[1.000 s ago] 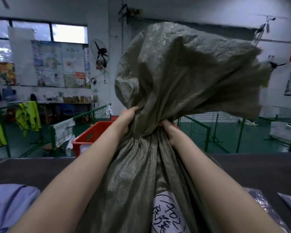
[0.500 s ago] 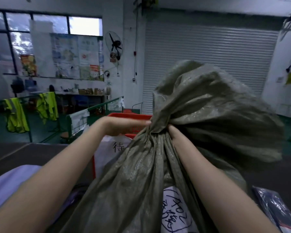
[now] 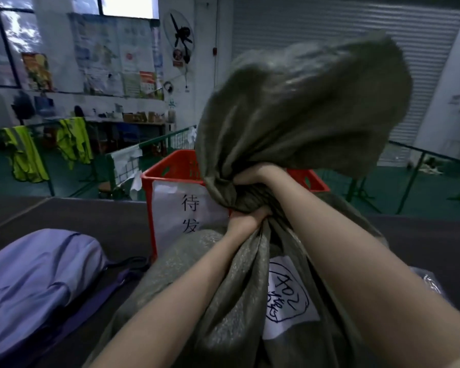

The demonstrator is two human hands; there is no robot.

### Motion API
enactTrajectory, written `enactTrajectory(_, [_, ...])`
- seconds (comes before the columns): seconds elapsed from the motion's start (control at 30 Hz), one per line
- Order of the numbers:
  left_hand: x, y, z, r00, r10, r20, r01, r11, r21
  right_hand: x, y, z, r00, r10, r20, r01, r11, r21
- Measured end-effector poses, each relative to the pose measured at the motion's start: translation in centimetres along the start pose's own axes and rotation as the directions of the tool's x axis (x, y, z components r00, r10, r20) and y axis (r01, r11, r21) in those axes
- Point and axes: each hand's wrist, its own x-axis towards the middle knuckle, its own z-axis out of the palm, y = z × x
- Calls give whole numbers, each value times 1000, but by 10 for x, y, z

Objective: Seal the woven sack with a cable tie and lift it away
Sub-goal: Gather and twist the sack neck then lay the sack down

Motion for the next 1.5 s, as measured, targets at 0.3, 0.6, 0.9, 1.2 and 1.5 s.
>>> enactTrajectory(0.3, [8, 6, -14, 968, -247, -45, 239, 961, -136, -10, 2, -1, 983, 113, 144, -112, 994, -15])
enactTrajectory(0.6, [3, 17, -13, 977, -198, -75, 194, 979, -62, -40, 93, -24, 997, 20, -78, -22, 999, -26])
enactTrajectory(0.9, [1, 30, -7, 1000, 1, 6, -1, 999, 46, -27, 93, 31, 827, -295, -478, 352, 936, 31])
enactTrajectory(1.2, [-4, 27, -3, 978, -117, -173, 83, 978, -194, -51, 116, -12, 856, -199, -477, 310, 936, 166])
enactTrajectory(1.5, [-11, 43, 6, 982, -3, -191, 21, 996, 92, -28, 172, 1, 989, 63, -133, -95, 963, -252])
